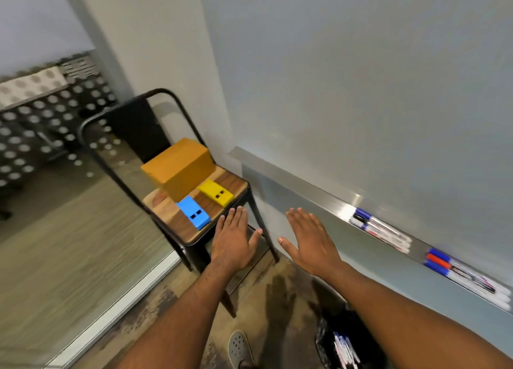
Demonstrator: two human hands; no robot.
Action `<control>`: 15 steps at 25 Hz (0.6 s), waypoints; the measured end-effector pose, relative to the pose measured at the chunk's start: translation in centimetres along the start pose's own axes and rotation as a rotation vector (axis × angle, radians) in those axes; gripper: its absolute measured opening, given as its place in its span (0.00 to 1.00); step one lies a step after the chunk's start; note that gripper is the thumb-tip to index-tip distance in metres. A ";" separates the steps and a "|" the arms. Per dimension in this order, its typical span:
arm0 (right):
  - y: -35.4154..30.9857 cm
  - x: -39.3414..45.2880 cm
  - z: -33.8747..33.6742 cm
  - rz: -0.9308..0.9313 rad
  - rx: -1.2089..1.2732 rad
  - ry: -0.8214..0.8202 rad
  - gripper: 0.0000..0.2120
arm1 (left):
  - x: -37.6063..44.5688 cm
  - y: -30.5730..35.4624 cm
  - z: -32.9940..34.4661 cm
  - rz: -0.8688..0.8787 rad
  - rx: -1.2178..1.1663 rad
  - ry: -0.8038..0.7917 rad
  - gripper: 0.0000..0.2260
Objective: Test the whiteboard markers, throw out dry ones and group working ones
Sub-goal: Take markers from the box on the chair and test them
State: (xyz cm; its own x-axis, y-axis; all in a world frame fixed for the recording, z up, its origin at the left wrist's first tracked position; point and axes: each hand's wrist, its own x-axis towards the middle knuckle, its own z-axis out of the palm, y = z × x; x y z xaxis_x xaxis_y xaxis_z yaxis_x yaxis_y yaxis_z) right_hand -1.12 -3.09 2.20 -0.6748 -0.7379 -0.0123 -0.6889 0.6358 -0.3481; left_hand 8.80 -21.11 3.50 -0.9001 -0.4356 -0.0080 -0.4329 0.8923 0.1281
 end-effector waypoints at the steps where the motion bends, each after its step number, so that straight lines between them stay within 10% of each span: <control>1: -1.4 1.4 0.2 -0.033 0.001 -0.007 0.44 | 0.2 -1.8 -0.4 -0.031 -0.015 0.026 0.32; 15: -16.8 20.6 4.3 -0.220 -0.016 -0.034 0.34 | 9.7 -23.6 -4.6 -0.253 -0.075 0.116 0.31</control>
State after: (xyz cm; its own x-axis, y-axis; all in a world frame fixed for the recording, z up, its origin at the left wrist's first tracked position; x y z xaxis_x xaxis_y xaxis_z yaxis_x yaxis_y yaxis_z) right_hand -2.30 -29.97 3.78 -0.4983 -0.8665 0.0304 -0.8231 0.4617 -0.3307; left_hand 10.48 -46.94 5.02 -0.7502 -0.6581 0.0641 -0.6346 0.7439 0.2096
